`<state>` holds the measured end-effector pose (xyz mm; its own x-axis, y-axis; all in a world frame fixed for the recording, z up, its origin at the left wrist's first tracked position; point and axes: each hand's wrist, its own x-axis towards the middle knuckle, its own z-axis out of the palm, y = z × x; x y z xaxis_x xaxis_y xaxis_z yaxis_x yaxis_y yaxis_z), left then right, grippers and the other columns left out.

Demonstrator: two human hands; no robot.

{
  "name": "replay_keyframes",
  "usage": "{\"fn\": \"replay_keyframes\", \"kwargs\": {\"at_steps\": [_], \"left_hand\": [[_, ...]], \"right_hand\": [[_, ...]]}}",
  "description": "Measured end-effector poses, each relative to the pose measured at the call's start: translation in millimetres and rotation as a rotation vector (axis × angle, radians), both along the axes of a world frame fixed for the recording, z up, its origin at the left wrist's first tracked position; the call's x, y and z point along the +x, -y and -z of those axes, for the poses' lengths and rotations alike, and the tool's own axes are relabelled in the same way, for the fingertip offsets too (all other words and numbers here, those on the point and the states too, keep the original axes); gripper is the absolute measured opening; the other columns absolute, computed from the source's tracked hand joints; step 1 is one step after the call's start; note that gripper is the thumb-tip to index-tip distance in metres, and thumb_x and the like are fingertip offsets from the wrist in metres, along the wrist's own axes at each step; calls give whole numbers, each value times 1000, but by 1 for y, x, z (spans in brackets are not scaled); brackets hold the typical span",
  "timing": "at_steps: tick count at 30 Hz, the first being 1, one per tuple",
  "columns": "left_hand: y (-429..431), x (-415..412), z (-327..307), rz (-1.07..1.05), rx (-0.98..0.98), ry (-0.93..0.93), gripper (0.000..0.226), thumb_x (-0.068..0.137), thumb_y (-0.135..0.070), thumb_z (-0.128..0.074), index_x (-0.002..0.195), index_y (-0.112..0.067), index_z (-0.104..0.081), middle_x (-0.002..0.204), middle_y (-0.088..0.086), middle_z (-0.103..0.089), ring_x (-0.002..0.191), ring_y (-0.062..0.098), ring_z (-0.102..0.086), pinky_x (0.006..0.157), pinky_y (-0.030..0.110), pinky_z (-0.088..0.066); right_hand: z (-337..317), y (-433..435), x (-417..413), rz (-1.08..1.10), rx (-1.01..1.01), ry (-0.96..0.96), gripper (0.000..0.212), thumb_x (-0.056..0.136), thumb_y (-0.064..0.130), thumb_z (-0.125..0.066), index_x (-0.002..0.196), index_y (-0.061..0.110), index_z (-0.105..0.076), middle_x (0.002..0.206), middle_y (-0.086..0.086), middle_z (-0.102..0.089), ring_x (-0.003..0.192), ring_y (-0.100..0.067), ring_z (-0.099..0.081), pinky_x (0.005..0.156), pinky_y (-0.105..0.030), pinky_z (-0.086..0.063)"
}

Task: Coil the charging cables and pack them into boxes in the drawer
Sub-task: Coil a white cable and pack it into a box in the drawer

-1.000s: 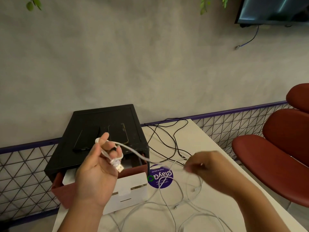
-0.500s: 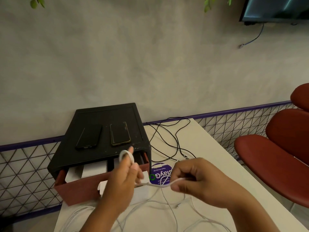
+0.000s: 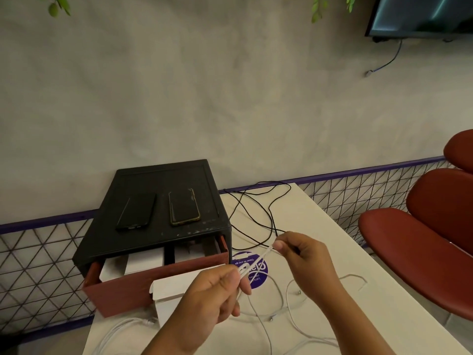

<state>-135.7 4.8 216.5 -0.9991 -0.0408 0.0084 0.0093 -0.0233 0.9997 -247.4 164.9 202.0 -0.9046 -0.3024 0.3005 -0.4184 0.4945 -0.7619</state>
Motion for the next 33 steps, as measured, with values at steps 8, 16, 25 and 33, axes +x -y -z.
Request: {"fn": "replay_keyframes", "kwargs": {"at_steps": [8, 16, 25, 33], "left_hand": [[-2, -4, 6, -20, 94, 72, 43, 87, -45, -48, 71, -5, -48, 36, -9, -32, 34, 5, -30, 58, 26, -41], [6, -2, 4, -23, 787, 78, 50, 38, -31, -93, 49, -10, -48, 33, -5, -23, 24, 7, -18, 37, 26, -41], [23, -5, 19, 172, 932, -180, 57, 102, -33, -4, 141, -4, -35, 79, -1, -37, 68, 9, -35, 105, 20, -26], [29, -14, -7, -71, 808, -301, 45, 98, -20, -36, 139, -1, -33, 74, 6, -58, 69, 13, -59, 108, 30, -36]], "right_hand": [[-14, 17, 30, -387, 428, -244, 48, 93, 30, -49, 136, 46, -34, 134, 20, -39, 126, 0, -28, 114, -31, -7], [-5, 29, 35, -545, -95, 36, 22, 92, 37, -38, 94, 51, -55, 85, 18, -61, 79, 0, -55, 72, -21, -46], [7, 39, 43, -391, -237, 244, 29, 94, 27, -42, 88, 44, -65, 59, 18, -55, 54, 0, -43, 55, -13, -33], [11, 39, 54, -405, 334, 153, 31, 97, 13, -40, 118, 29, -55, 98, 7, -63, 89, -9, -56, 79, -23, -44]]}}
